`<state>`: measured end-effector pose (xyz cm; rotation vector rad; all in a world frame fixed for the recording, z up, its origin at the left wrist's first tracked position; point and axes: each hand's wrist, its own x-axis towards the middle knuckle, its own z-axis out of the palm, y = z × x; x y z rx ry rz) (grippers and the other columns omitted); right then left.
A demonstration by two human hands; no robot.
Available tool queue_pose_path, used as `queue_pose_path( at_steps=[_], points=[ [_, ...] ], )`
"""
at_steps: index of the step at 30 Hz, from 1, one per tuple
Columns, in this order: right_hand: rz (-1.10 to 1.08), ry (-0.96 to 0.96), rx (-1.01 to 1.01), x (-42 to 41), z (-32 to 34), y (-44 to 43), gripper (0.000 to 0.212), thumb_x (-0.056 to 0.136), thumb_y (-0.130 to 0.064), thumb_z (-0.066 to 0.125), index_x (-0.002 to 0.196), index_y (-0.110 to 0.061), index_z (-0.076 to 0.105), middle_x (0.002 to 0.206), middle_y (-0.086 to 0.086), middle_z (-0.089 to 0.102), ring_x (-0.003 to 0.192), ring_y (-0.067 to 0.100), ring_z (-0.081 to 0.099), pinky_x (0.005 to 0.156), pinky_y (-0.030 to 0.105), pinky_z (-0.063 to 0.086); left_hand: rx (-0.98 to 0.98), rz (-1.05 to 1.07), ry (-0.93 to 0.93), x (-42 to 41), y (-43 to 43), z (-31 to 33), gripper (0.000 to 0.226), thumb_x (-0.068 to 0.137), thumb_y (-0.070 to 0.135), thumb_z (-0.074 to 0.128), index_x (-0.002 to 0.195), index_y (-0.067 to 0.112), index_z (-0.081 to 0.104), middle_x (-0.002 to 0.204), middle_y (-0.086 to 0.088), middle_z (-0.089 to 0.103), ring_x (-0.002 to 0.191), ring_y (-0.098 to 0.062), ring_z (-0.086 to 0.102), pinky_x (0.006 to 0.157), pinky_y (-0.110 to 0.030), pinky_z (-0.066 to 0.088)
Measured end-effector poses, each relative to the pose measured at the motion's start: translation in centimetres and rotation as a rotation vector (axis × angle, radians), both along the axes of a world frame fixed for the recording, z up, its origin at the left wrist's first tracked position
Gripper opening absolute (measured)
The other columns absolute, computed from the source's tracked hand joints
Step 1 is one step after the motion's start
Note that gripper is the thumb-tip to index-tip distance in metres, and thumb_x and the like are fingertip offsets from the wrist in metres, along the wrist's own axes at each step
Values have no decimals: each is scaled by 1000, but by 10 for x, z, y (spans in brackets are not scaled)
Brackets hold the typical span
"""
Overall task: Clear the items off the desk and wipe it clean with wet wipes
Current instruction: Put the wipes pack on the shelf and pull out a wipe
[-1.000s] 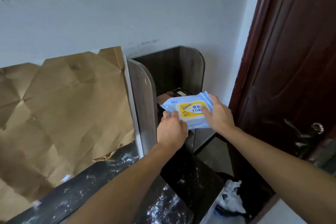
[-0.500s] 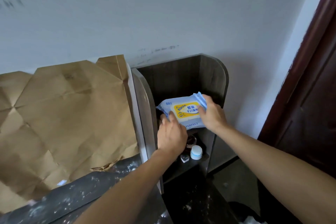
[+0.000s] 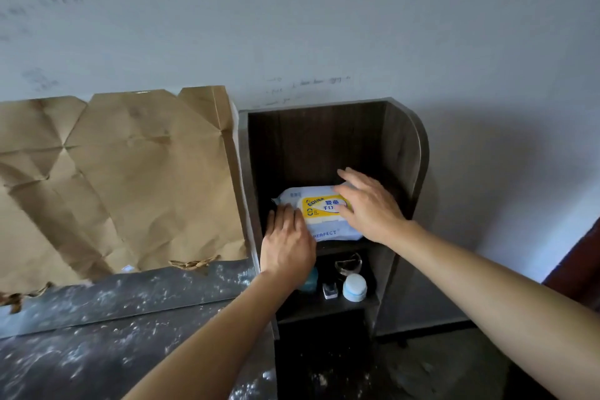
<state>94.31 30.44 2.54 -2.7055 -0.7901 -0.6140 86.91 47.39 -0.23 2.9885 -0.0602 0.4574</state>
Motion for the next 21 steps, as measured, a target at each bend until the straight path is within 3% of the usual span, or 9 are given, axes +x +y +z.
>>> queue_pose_path(
  at_steps=[2, 4, 7, 11, 14, 17, 19, 21],
  points=[
    [62, 235, -26, -1, 0, -2, 51, 88, -44, 60, 131, -18, 55, 148, 2, 39, 137, 19, 35, 105, 38, 37, 2, 18, 25, 0, -1, -2, 57, 80, 30, 32, 113, -6, 61, 114, -24, 63, 110, -37, 59, 99, -47, 46],
    [56, 333, -24, -1, -5, -6, 59, 83, -54, 61, 133, -24, 52, 148, -4, 40, 134, 14, 39, 104, 33, 37, -12, 31, 31, 1, 0, -5, 57, 82, 30, 32, 115, -7, 61, 115, -25, 63, 110, -37, 60, 97, -45, 47],
    [79, 337, 44, 2, -7, -10, 57, 85, -53, 60, 133, -24, 53, 146, -3, 43, 132, 13, 41, 106, 33, 36, -64, 22, 30, 0, 1, -10, 57, 86, 29, 30, 121, -8, 56, 122, -26, 59, 117, -37, 56, 99, -43, 44],
    [91, 316, -43, 5, -2, -8, 48, 90, -48, 54, 129, -20, 57, 138, 1, 52, 123, 20, 51, 98, 40, 44, -114, 16, 5, 0, 0, -11, 62, 91, 32, 22, 135, -7, 42, 138, -26, 46, 132, -36, 41, 110, -40, 31],
    [88, 290, -14, 8, 5, -7, 41, 95, -47, 44, 112, -18, 66, 106, 4, 69, 95, 24, 63, 79, 42, 51, -99, -12, 27, 1, 1, -10, 56, 99, 28, 28, 145, -3, 23, 151, -22, 27, 143, -30, 20, 117, -35, 16],
    [9, 335, 165, 16, 19, -4, 43, 97, -46, 40, 88, -13, 66, 73, 7, 64, 71, 25, 61, 65, 44, 50, -85, -29, 22, 0, 3, -12, 56, 100, 28, 28, 147, -1, 17, 154, -19, 20, 145, -27, 13, 117, -33, 11],
    [-41, 334, 285, 22, 26, 2, 42, 96, -46, 43, 84, -13, 66, 75, 6, 64, 72, 23, 61, 63, 40, 50, -86, -35, 29, 0, 3, -10, 55, 100, 27, 29, 147, -1, 17, 154, -19, 21, 145, -27, 13, 117, -33, 11],
    [-150, 262, 351, 30, 28, 7, 37, 94, -47, 47, 91, -16, 68, 89, 5, 62, 78, 22, 59, 63, 34, 47, -67, -30, 52, 1, 3, -8, 55, 99, 27, 30, 146, 1, 18, 153, -18, 23, 144, -28, 16, 118, -35, 12]
  ],
)
